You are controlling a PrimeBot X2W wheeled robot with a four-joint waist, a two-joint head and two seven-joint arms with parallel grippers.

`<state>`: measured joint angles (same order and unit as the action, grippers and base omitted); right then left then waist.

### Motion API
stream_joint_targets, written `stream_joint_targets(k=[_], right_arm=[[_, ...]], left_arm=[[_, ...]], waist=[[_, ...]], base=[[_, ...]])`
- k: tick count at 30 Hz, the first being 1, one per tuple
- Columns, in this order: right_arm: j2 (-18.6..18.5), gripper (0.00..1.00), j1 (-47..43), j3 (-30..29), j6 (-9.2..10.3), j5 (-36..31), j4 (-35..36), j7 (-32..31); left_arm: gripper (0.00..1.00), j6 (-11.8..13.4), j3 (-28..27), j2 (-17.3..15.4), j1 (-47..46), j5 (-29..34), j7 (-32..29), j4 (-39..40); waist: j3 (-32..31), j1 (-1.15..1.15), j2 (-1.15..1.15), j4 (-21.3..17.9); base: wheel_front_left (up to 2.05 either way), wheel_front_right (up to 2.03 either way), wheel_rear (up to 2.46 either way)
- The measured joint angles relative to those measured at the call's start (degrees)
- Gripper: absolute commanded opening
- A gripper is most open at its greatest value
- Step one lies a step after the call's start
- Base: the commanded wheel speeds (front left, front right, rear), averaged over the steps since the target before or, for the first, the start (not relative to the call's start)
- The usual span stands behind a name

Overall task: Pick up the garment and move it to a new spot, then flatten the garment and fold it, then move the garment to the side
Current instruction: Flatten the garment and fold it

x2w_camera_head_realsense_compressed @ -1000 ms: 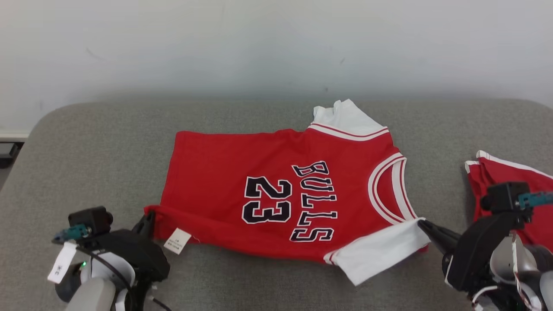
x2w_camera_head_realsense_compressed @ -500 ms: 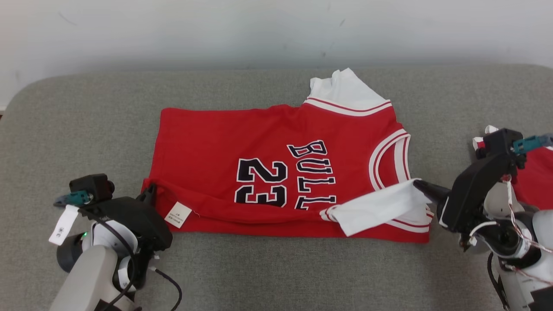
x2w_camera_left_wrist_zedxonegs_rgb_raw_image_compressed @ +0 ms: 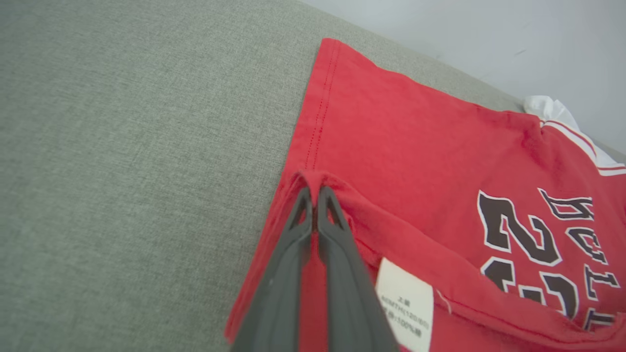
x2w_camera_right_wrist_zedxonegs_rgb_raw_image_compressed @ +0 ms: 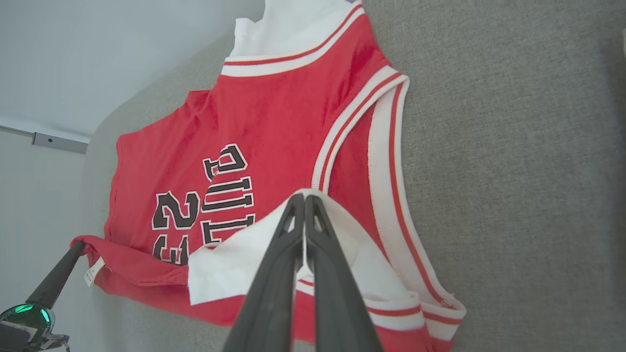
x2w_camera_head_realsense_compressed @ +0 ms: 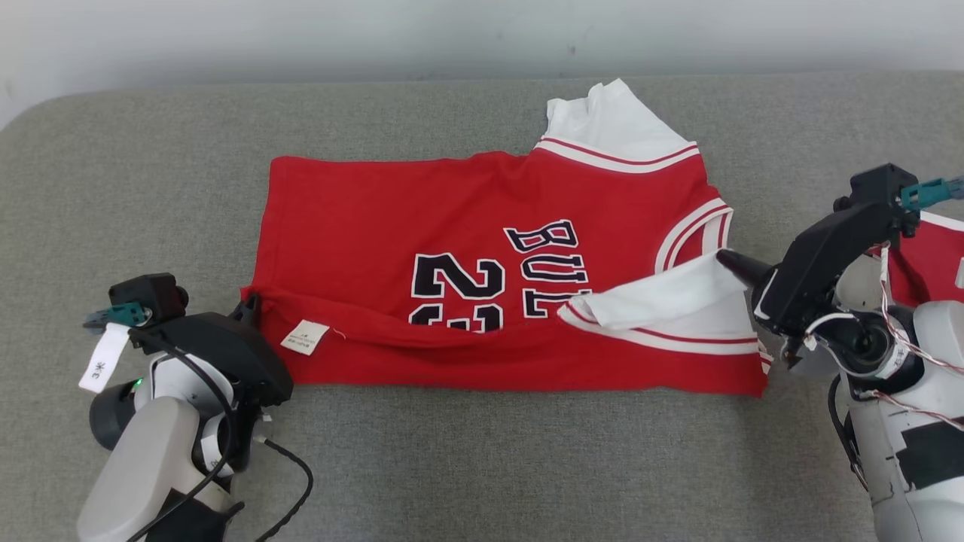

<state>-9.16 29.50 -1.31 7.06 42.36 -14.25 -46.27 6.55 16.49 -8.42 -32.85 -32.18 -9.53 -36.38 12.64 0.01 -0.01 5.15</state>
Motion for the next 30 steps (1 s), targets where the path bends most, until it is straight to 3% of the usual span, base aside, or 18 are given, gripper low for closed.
stream_joint_targets(k=[17,18,19,20,30], right_arm=[[1.6,0.00,7.5,0.3,-0.23,-1.7,-10.0,7.6],[1.6,0.11,7.5,0.6,-0.41,-2.1,-10.5,8.1],[1.6,1.00,7.5,0.9,-0.53,-2.7,-11.2,8.6],[1.7,1.00,7.6,0.8,-0.52,-3.0,-12.0,9.1],[2.0,1.00,7.9,-0.2,-3.44,-3.1,-15.4,15.5]], left_arm=[[0.00,0.5,-0.5,1.3,-1.1,1.5,1.6,-4.2],[0.08,0.5,-0.5,1.3,-1.5,1.6,1.6,-4.5],[0.72,0.5,-0.5,1.3,-1.8,1.6,2.1,-4.8],[1.00,0.5,-0.3,1.4,-2.0,1.9,2.4,-5.0],[1.00,-0.1,1.3,0.9,-2.7,3.6,5.8,-6.9]], waist=[[0.1,-0.01,0.00,1.1],[0.1,-0.01,0.00,1.1],[0.0,-0.01,0.00,1.2],[-0.1,-0.01,0.00,1.2],[-2.2,-0.01,0.01,1.4]], base=[[0.00,0.00,0.00],[0.00,0.00,0.00],[0.00,0.00,0.00],[0.00,0.00,0.00],[0.00,0.00,0.00]])
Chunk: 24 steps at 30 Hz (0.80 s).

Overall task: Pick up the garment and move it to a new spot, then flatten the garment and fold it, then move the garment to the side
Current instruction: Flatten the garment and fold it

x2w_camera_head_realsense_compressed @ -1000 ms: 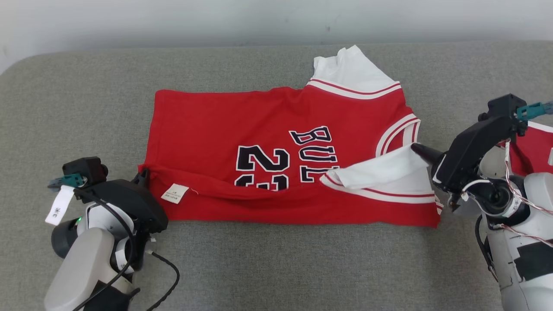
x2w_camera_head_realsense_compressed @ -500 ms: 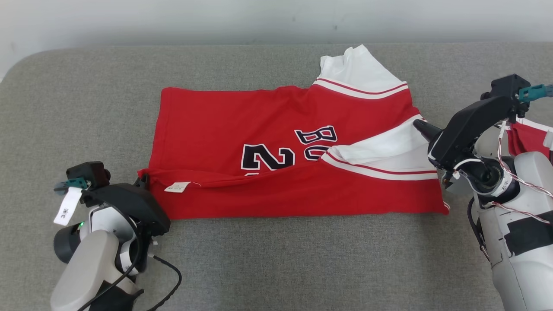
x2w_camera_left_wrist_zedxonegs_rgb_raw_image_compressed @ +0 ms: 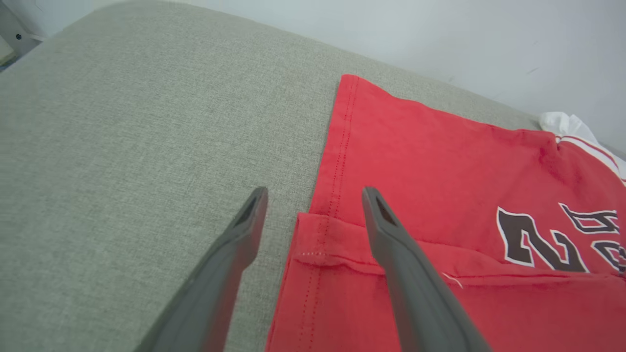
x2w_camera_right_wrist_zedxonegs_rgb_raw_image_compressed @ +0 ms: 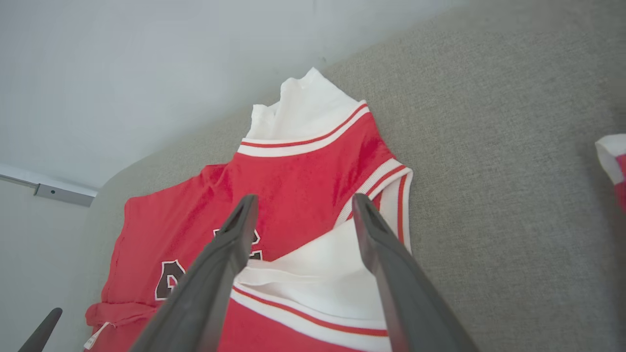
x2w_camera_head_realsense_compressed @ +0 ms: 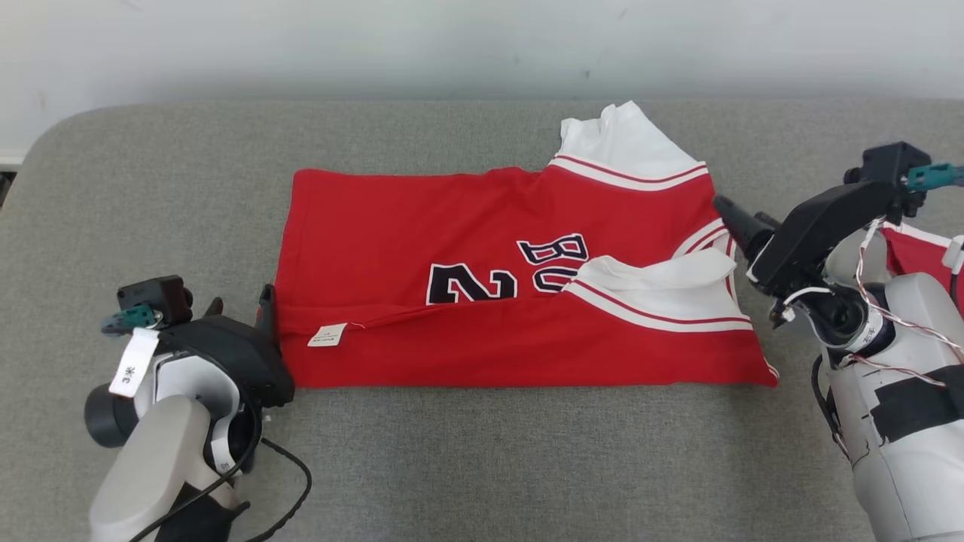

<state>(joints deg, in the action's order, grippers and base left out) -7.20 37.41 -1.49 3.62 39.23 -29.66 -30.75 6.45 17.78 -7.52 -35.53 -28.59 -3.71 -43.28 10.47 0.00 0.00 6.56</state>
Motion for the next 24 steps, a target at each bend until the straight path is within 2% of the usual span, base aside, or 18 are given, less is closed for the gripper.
stream_joint_targets(k=[7,11,14,24], right_arm=[[0.0,1.00,-0.3,-1.4,-3.07,0.2,0.3,6.6],[-0.7,1.00,-5.0,-0.7,-5.00,-1.2,1.7,10.2],[-1.7,1.00,-8.4,1.7,-6.72,-4.6,2.7,12.7],[-1.9,1.00,-19.4,3.0,-6.91,-7.8,7.5,18.0]], left_arm=[[1.00,-1.0,1.5,-0.8,0.7,2.2,4.1,-0.1],[1.00,-2.0,3.1,-1.6,3.9,3.5,5.9,-0.4],[1.00,-2.5,3.6,-2.9,5.9,4.1,7.3,-0.5],[1.00,-2.4,4.9,-3.6,13.3,5.4,9.6,0.1]], waist=[[-2.9,0.00,0.00,0.0],[-5.1,0.00,0.00,0.1],[-7.0,-0.01,0.00,0.1],[-12.1,-0.01,0.01,-0.3]], base=[[0.00,0.00,0.00],[0.00,0.00,0.00],[0.00,0.00,0.00],[0.00,0.00,0.00]])
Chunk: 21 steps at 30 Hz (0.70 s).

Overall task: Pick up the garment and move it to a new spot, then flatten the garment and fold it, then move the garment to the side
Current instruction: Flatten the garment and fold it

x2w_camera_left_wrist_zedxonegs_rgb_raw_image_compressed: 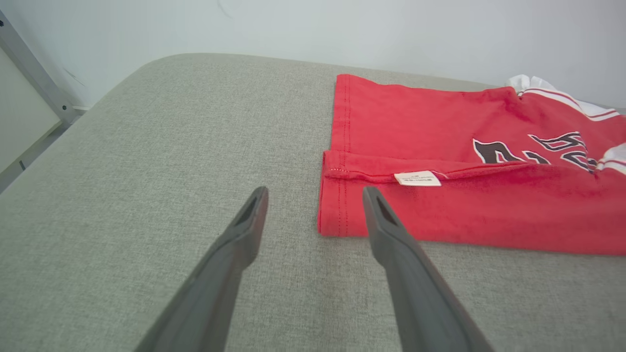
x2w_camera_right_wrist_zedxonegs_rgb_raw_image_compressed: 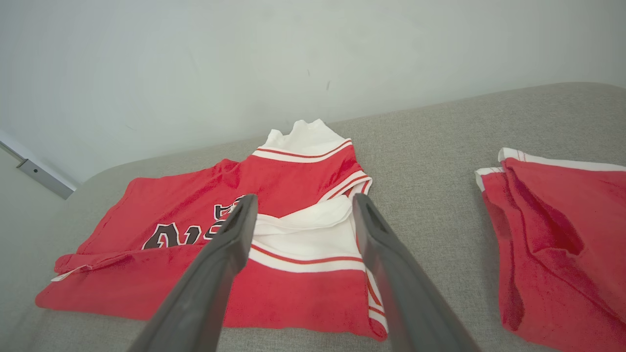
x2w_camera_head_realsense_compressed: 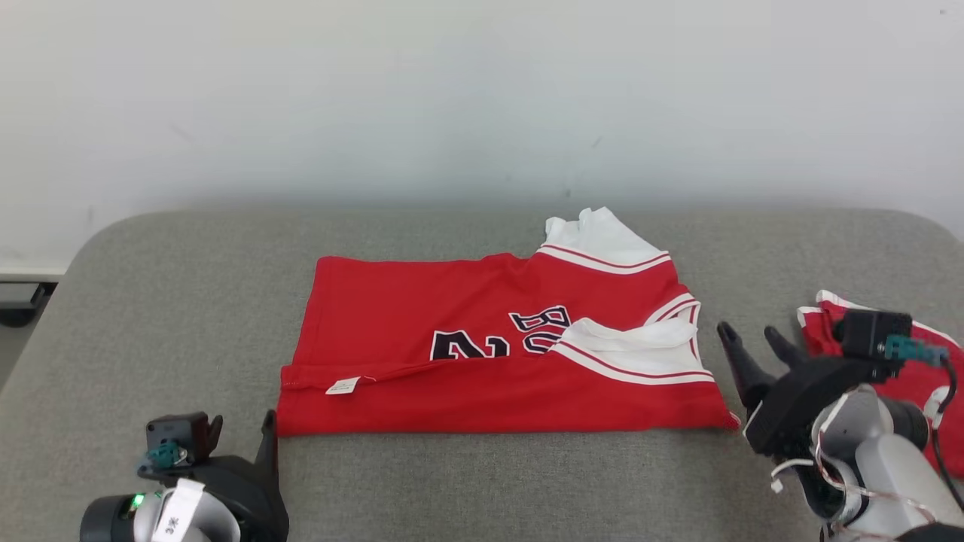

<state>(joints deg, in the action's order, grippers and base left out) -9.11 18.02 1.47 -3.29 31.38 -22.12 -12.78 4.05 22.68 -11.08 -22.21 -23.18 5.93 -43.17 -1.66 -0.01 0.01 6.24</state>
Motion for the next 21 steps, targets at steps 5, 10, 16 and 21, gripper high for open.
stream_joint_targets(k=[5,10,16,21], right_arm=[[0.1,1.00,-3.8,0.3,0.35,-1.0,0.8,1.2],[0.2,1.00,-4.8,0.0,1.29,-1.0,0.5,1.7],[0.1,1.00,-4.6,-0.3,1.86,-1.0,-0.7,1.7],[0.1,1.00,-3.6,-0.3,2.27,-1.1,-2.6,1.6]], left_arm=[[1.00,0.1,0.2,-0.4,1.1,0.1,0.0,0.1],[1.00,0.2,0.4,-0.5,1.0,0.3,-0.4,0.1],[1.00,0.2,0.7,-0.4,-1.0,0.6,-1.4,0.0],[1.00,0.2,0.8,0.2,-3.6,0.7,-1.9,-0.4]], waist=[[-0.3,0.00,0.00,-0.9],[1.5,0.01,0.00,-1.3],[4.5,0.01,-0.01,-1.6],[7.4,0.02,-0.01,-1.5]], base=[[0.00,0.00,0.00],[0.00,0.00,0.00],[0.00,0.00,0.00],[0.00,0.00,0.00]])
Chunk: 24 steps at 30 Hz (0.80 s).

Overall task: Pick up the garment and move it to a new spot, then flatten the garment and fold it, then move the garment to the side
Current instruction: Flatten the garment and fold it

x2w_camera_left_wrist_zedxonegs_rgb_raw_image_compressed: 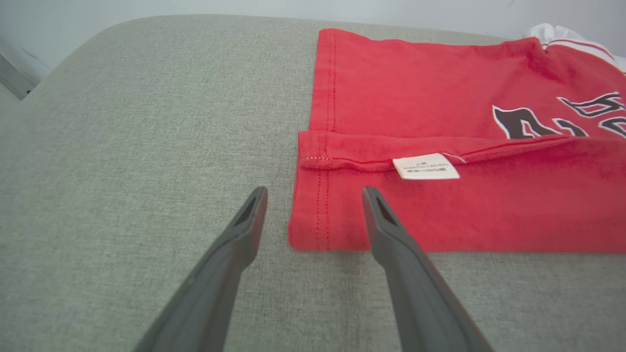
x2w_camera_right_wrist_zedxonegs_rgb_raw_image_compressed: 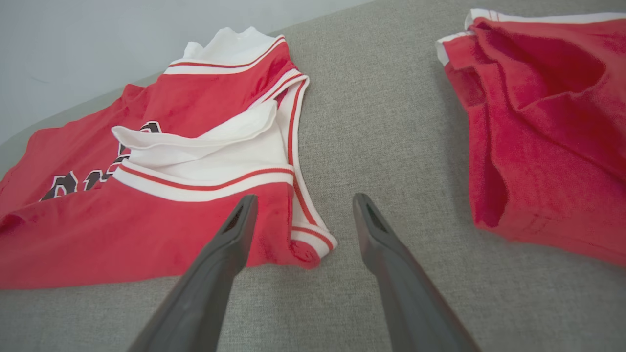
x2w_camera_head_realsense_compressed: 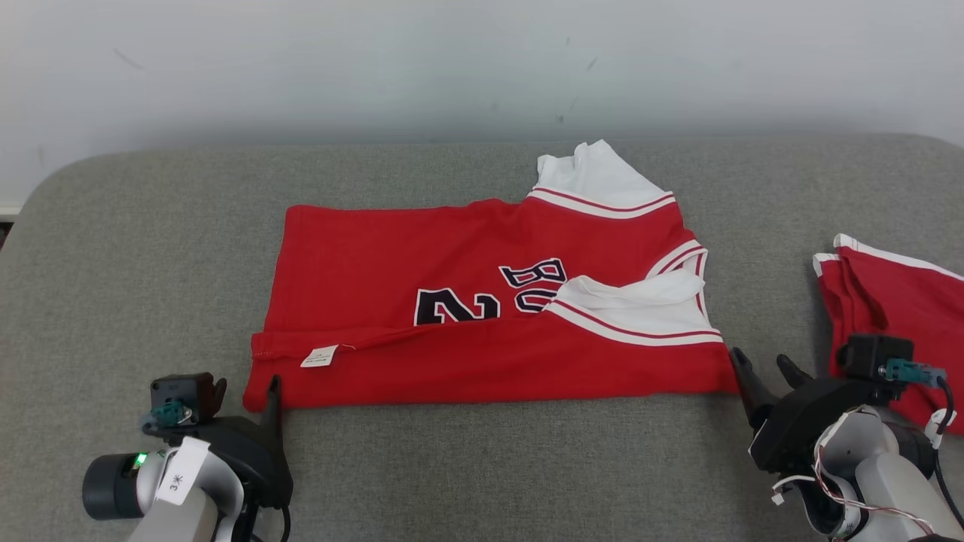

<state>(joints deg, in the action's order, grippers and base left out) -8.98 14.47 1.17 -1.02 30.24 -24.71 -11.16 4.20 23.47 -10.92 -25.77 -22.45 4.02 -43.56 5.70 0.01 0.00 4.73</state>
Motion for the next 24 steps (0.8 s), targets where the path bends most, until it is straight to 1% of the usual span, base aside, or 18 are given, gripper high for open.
stream_joint_targets(k=[4,9,14,16,17,19,20,21,24], right_arm=[[0.0,1.00,1.8,0.3,-0.01,0.0,-0.6,0.0],[0.1,1.00,2.9,1.0,-0.52,0.0,-1.3,-0.2],[0.1,1.00,3.5,1.4,-0.79,0.0,-1.9,-0.2],[0.1,1.00,3.8,1.5,-1.02,-0.1,-1.9,-0.2],[0.1,1.00,3.9,1.6,-1.08,-0.1,-2.3,-0.1],[0.2,1.00,3.9,1.7,-1.09,-0.1,-2.5,-0.1],[0.2,1.00,3.9,1.9,-1.12,-0.1,-2.5,-0.1],[0.3,1.00,3.9,2.4,-1.44,-0.1,-2.5,-0.2],[0.6,1.00,3.9,3.3,-2.01,-0.1,-2.9,-1.0]], left_arm=[[1.00,0.3,-0.1,0.1,-1.1,0.0,-0.5,-0.6],[1.00,0.2,-0.3,0.3,-1.8,-0.4,-1.7,-2.1],[0.99,-0.8,-0.2,0.7,-1.7,-0.8,-2.7,-2.9],[0.90,-1.2,-0.2,0.9,-1.7,-1.1,-3.0,-3.4],[0.81,-1.2,-0.2,0.9,-1.7,-1.2,-3.0,-3.6],[0.45,-1.3,-0.2,0.9,-1.8,-1.2,-3.2,-3.9],[0.29,-1.8,-0.2,1.0,-1.8,-1.3,-3.3,-4.1],[0.00,-1.9,-0.2,0.9,-1.8,-1.3,-3.5,-4.2],[0.00,-2.3,-0.2,1.0,-1.8,-1.3,-3.5,-4.7]], waist=[[1.5,0.00,0.00,0.3],[2.7,0.00,0.00,0.8],[2.8,0.00,0.00,1.0],[2.7,0.00,0.00,0.9],[2.7,0.00,0.00,0.9],[2.6,0.00,0.00,0.8],[2.5,0.00,0.00,0.7],[2.5,0.00,0.00,0.6],[2.5,0.00,0.00,0.3]], base=[[0.00,0.00,0.00],[0.00,0.00,0.00],[0.00,0.00,0.00],[0.00,0.00,0.00],[0.00,0.00,0.00],[0.00,0.00,0.00],[0.00,0.00,0.00],[0.00,0.00,0.00],[0.00,0.00,0.00]])
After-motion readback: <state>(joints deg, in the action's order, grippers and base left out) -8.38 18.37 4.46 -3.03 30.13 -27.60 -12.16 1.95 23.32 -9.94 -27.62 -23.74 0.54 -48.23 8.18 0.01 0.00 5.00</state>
